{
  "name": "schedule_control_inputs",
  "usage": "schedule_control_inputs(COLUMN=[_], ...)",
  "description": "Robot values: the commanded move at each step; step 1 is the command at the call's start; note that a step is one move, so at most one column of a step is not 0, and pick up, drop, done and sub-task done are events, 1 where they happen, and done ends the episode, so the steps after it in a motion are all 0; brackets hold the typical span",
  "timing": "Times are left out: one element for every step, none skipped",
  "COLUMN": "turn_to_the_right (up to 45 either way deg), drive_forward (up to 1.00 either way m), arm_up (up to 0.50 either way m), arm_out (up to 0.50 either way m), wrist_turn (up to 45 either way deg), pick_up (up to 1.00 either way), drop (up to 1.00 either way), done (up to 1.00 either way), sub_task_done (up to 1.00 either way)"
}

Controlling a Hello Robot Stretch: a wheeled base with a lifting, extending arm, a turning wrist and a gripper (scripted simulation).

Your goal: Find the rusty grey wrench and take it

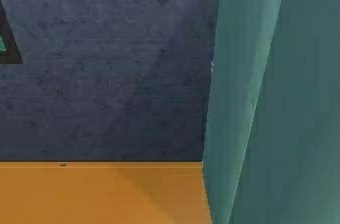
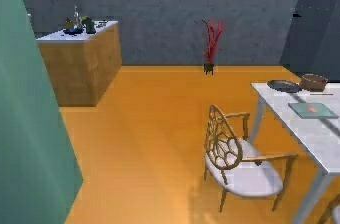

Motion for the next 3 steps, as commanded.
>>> schedule_control_inputs(turn_to_the_right=[45.0, 24.0, 0.0], drive_forward=[0.0, 0.0, 0.9], arm_up=[0.0, 0.0, 0.0], arm_out=[0.0, 0.0, 0.0], wrist_turn=[0.0, 0.0, 0.0], pick_up=[0.0, 0.0, 0.0], drop=[0.0, 0.0, 0.0], done=[0.0, 0.0, 0.0], sub_task_done=[0.0, 0.0, 0.0])
